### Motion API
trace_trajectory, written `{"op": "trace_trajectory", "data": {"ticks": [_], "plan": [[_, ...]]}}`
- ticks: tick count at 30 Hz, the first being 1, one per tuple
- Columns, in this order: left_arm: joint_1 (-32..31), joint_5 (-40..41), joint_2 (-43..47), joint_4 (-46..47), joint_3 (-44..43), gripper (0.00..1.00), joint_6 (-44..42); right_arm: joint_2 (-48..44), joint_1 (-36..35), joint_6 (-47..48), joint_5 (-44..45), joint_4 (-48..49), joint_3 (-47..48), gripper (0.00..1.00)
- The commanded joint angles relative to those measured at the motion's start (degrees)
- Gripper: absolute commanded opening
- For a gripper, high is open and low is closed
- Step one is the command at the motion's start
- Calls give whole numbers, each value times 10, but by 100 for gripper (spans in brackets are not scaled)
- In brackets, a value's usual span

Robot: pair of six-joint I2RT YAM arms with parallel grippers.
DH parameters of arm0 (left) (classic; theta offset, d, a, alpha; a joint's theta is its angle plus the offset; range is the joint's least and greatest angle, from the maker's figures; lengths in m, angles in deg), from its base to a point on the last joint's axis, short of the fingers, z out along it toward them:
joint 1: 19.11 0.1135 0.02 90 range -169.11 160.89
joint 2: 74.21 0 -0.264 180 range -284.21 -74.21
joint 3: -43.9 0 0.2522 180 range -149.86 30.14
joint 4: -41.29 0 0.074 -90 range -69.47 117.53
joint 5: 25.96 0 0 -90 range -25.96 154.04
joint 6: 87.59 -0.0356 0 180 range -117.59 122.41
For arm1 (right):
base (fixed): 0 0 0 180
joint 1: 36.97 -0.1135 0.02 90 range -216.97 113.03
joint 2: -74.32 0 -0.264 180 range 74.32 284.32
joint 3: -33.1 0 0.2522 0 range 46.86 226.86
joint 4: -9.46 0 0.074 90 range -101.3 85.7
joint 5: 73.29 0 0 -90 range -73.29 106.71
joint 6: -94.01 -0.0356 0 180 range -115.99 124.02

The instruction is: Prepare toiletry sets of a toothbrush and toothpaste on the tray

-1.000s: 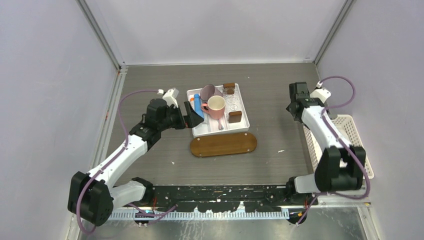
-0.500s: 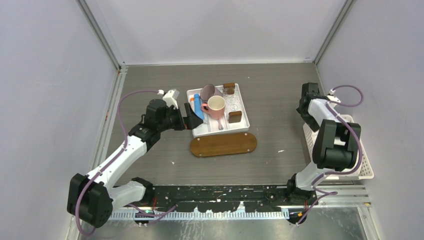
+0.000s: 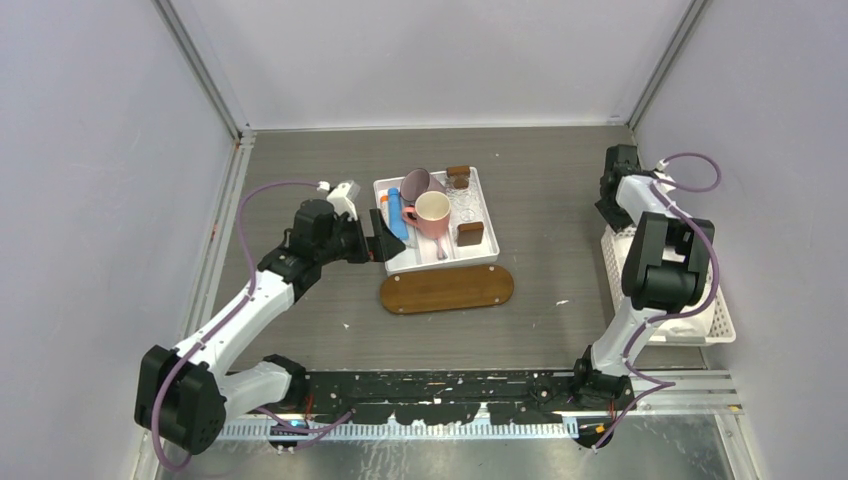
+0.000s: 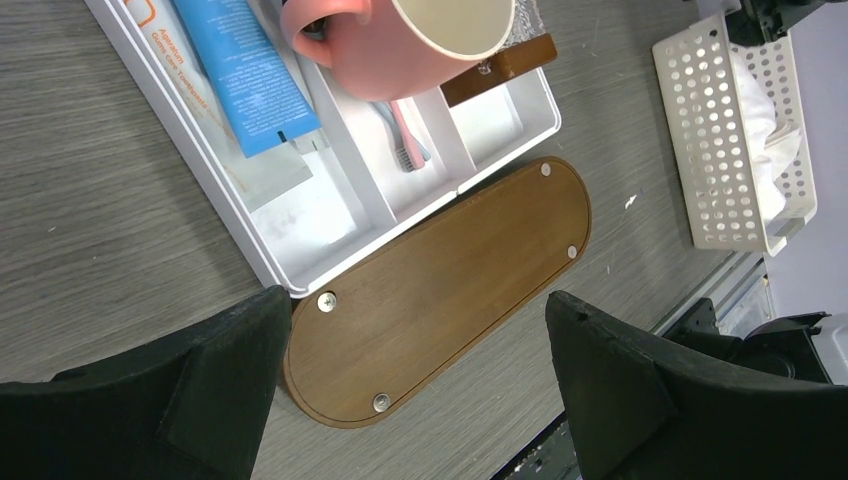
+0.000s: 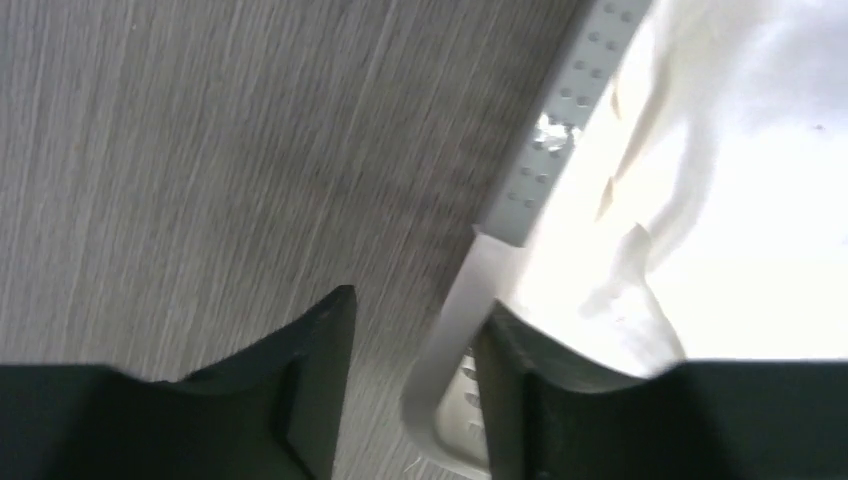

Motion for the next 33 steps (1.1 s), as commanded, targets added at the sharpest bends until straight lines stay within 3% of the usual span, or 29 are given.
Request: {"op": "trace_trajectory", "data": {"ticks": [1,2,6,10,25,33], "plan": [[0,-9,-6,11,-3,100,-6,1,0,4,-28,12,42,42],[0,-10,-5,14,-2,100,-6,14,0,9,-39,5,58,27],[0,-10,3,19,5,100,-4,53,-11,27,-78,16,74,1],[0,-9,4,22,9,100,-2,93,-46,77,-100,23,127,1],[0,8,-23,35,18,100,5,292,-208,361,-246,-85,528,1],[0,3,-82,5,-26,100,-14,261,-208,497,-279,-66,502,1]]}}
